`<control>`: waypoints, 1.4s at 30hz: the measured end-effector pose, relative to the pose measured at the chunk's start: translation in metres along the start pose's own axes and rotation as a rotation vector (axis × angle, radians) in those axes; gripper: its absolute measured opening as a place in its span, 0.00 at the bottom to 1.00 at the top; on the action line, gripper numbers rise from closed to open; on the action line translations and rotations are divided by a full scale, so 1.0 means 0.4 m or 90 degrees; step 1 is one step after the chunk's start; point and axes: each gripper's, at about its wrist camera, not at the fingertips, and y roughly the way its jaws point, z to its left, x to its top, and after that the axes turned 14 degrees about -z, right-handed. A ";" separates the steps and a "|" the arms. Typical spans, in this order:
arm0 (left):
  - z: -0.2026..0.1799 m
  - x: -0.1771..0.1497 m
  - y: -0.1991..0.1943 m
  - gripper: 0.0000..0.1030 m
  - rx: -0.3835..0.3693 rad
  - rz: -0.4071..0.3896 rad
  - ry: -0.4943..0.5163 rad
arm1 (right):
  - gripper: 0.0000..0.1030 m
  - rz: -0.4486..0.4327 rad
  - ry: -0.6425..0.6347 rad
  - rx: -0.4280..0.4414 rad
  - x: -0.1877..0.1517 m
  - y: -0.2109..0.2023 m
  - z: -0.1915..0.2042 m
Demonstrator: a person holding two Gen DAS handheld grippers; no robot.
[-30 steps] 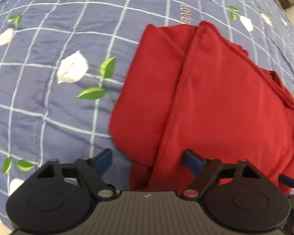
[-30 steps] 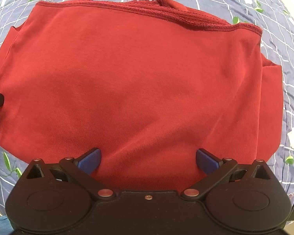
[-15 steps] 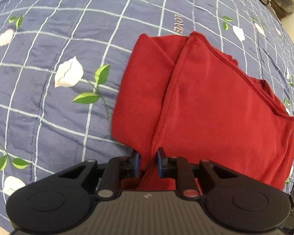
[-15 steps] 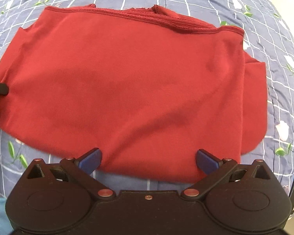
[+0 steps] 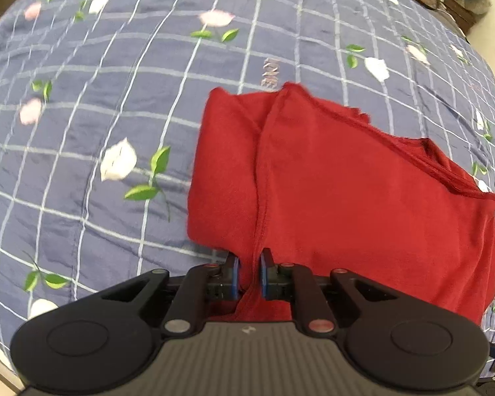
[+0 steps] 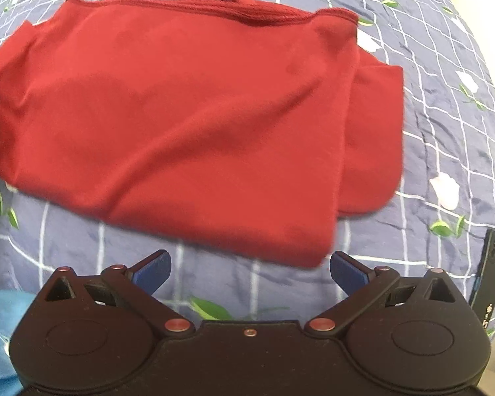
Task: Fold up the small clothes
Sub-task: 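Lift the edge with the left gripper and fold it over the sweater, then open the left gripper and release the folded edge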
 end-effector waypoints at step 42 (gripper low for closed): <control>-0.688 -0.226 -0.081 0.29 -0.141 -0.004 0.177 | 0.99 0.006 0.046 0.009 -0.101 -0.012 -0.518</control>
